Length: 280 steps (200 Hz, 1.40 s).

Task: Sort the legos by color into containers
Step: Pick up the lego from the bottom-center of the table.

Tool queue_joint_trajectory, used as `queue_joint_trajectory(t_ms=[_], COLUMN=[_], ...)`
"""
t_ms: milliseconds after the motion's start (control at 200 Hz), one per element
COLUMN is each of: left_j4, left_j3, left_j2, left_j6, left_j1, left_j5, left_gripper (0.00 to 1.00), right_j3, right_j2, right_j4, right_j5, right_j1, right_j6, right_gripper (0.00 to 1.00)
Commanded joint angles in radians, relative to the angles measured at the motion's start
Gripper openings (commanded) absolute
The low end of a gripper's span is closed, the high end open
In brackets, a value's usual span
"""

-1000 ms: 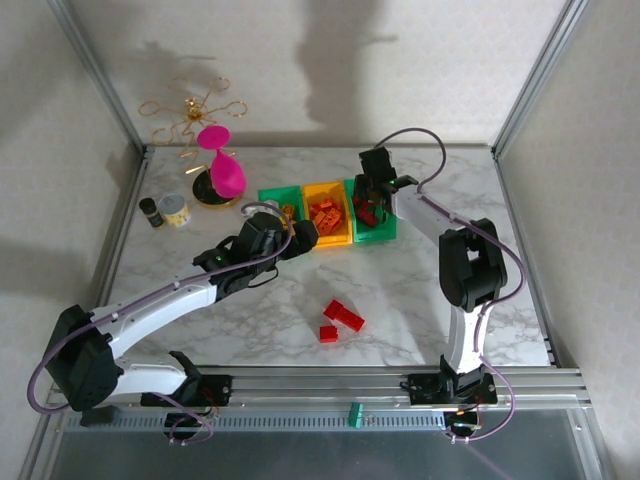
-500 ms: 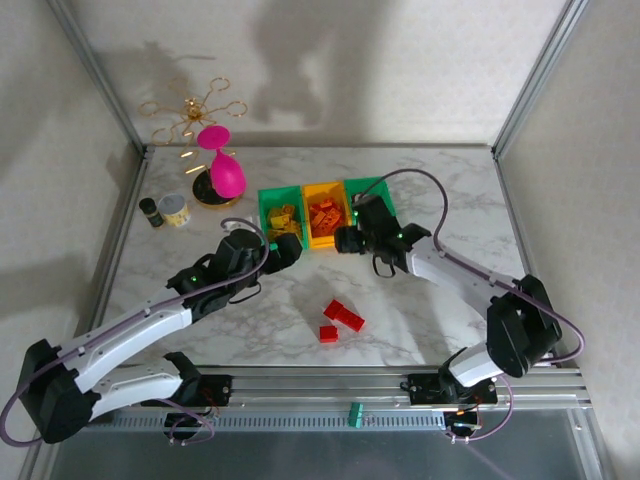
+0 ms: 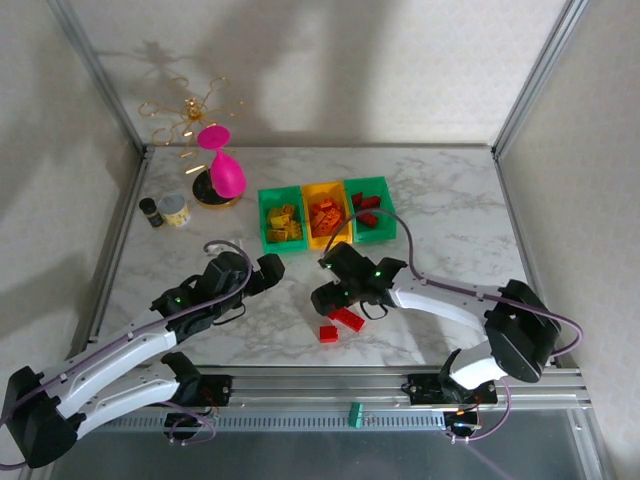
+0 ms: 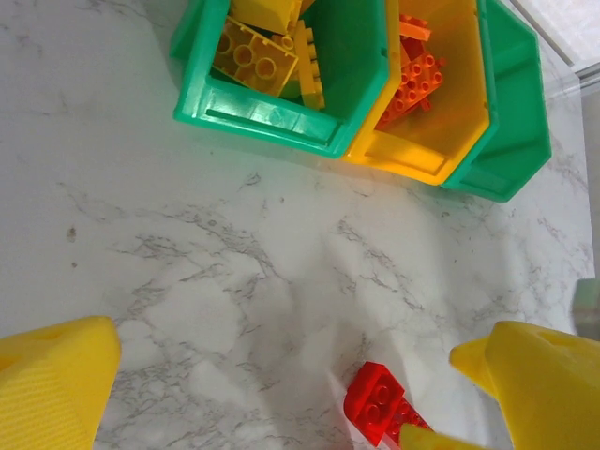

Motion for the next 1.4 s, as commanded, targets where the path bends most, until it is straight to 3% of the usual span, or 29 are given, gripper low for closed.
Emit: queue_joint_trajectory(t_ms=[0, 375, 541, 896, 1176, 1397], left_j4=[-0.042, -0.045, -0.043, -0.030, 0.011, 0.091], left_j3=[-0.023, -0.020, -0.015, 0.015, 0.069, 0.130], left_j2=[-0.025, -0.018, -0.007, 0.028, 0.058, 0.148], left_j6=[-0.029, -0.025, -0.023, -0.006, 0.025, 0.051], left_j1=[0.009, 0.009, 0.009, 0.009, 0.009, 0.009], left_j5=[-0.042, -0.055, -0.057, -0.044, -0.025, -0.005], left_gripper=[1.00, 1.00, 1.00, 1.00, 1.00, 1.00], right_j3=[-0.006, 0.056, 0.064, 0.073, 0.149, 0.327], right_j2=[0.051, 0.203, 0.231, 0.197, 0.071, 0.170], right_j4=[-0.016, -0.047, -0.059, -0.020, -0.004, 0.027], right_j5=[0.030, 0.121, 0.163, 0.121, 0.109, 0.208], right_j1=[0.032, 0.070, 0.063, 0.026, -0.151, -0.354], right_j6=[-0.033, -0.015, 0.023, 0.061, 0.079, 0.053], right_gripper=[0.85, 0.82, 0.72, 0.45, 0.46, 0.45])
